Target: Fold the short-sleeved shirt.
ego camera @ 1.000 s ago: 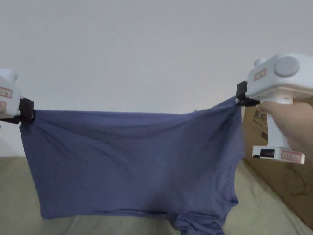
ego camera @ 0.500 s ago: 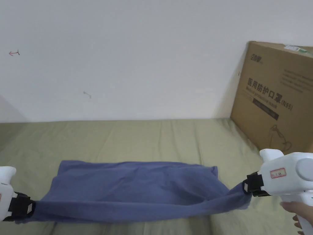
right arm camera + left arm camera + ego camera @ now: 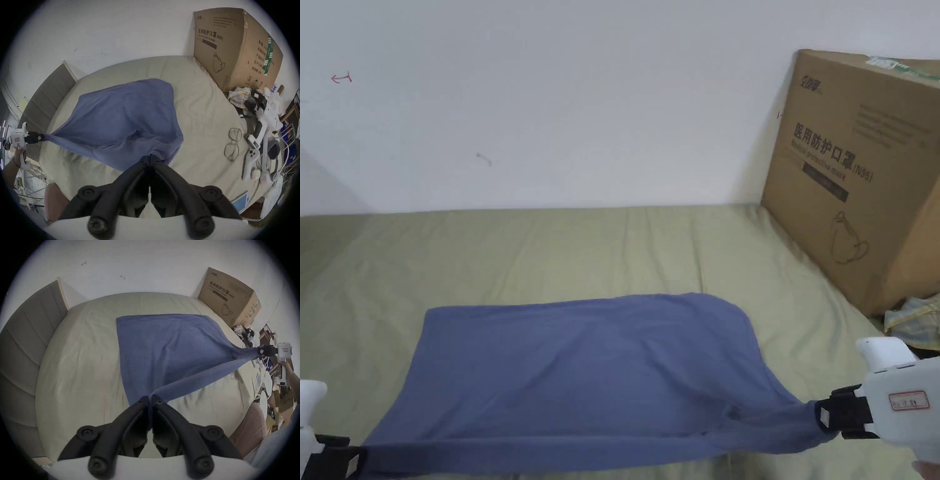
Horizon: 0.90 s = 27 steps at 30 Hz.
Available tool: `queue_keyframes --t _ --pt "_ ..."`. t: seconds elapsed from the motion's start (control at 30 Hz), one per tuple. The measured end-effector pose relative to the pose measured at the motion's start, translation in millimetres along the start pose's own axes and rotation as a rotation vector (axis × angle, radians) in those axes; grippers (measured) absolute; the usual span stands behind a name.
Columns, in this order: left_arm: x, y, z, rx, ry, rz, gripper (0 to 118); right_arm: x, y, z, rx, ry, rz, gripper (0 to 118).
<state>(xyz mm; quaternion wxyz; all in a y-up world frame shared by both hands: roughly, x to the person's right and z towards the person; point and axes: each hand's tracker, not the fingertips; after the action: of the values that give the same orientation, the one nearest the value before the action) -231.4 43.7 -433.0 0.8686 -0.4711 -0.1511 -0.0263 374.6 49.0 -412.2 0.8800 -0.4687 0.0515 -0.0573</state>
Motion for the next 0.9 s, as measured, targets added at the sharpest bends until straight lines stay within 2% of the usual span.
queue_keyframes --t 0.13,0.37,0.47,0.6,0.77,0.9 --pt "1.2 -23.3 -6.9 -0.031 -0.012 0.001 3 2.2 -29.5 -9.1 -0.066 0.003 0.008 1" --pt "0.9 -58.5 -42.5 -0.123 -0.003 -0.039 3 13.4 -80.9 -63.5 -0.250 -0.051 0.092 1" --pt "2.3 -73.5 -53.9 -0.168 -0.011 -0.044 3 18.3 -96.3 -76.7 -0.289 -0.055 0.074 1" --pt "1.4 -85.7 -59.1 -0.181 -0.015 -0.033 3 22.1 -103.1 -80.1 -0.307 -0.060 0.055 1" --pt "-2.4 -87.2 -58.4 -0.174 -0.019 -0.003 3 21.5 -99.3 -75.6 -0.334 -0.078 0.070 1" --pt "-2.0 -87.3 -56.5 -0.178 -0.019 -0.041 3 23.7 -95.8 -68.8 -0.356 -0.087 0.089 1"
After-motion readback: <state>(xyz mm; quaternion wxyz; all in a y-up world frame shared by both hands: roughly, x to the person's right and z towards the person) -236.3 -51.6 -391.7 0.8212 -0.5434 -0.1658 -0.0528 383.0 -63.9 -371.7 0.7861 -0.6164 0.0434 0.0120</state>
